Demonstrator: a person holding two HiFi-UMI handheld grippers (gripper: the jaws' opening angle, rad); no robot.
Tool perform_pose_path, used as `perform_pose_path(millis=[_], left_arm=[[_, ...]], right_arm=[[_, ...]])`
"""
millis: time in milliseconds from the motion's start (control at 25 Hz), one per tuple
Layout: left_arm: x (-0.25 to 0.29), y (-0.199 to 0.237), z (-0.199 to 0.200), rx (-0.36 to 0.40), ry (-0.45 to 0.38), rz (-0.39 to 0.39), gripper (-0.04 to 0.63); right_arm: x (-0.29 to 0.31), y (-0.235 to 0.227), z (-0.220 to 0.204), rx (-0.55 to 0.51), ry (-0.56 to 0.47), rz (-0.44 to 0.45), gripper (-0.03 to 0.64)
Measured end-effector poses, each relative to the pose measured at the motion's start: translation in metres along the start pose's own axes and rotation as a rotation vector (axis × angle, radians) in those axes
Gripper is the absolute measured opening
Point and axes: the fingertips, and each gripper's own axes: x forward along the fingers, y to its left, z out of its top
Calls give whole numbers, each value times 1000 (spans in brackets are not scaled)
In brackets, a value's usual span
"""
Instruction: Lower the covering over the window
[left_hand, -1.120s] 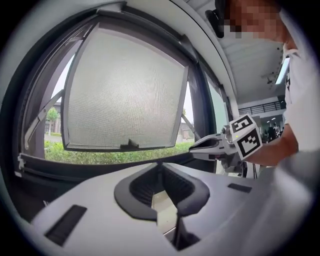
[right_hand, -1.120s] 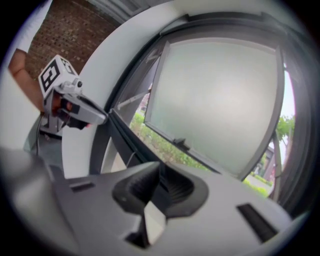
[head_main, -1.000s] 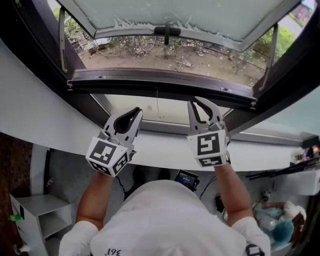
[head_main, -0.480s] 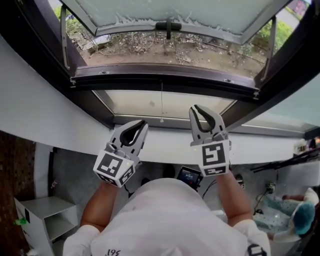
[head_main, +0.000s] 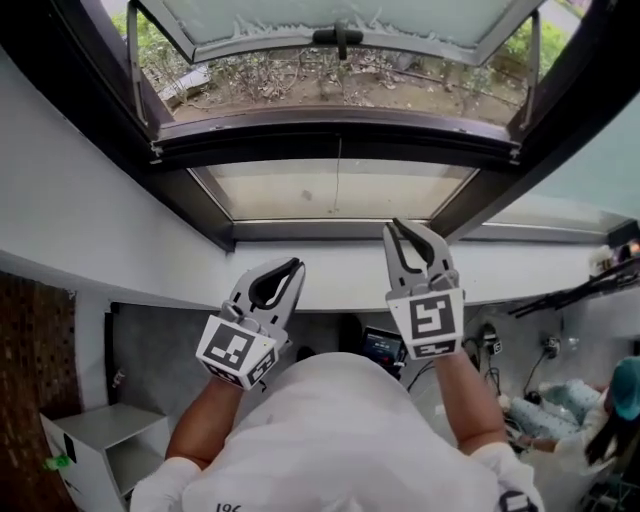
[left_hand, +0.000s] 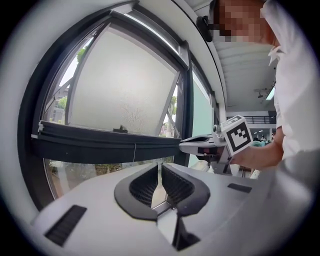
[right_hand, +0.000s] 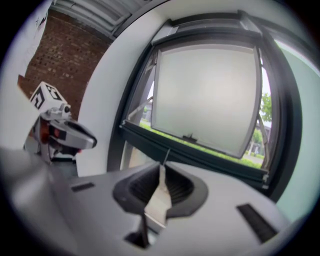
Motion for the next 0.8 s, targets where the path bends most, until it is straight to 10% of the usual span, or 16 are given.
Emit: perform_pose_path(millis=[800], left_arm=[[-59,-35,-2,-15,-2,-110,35]], right_arm=[[-75,47,-24,132,67,-57,38]])
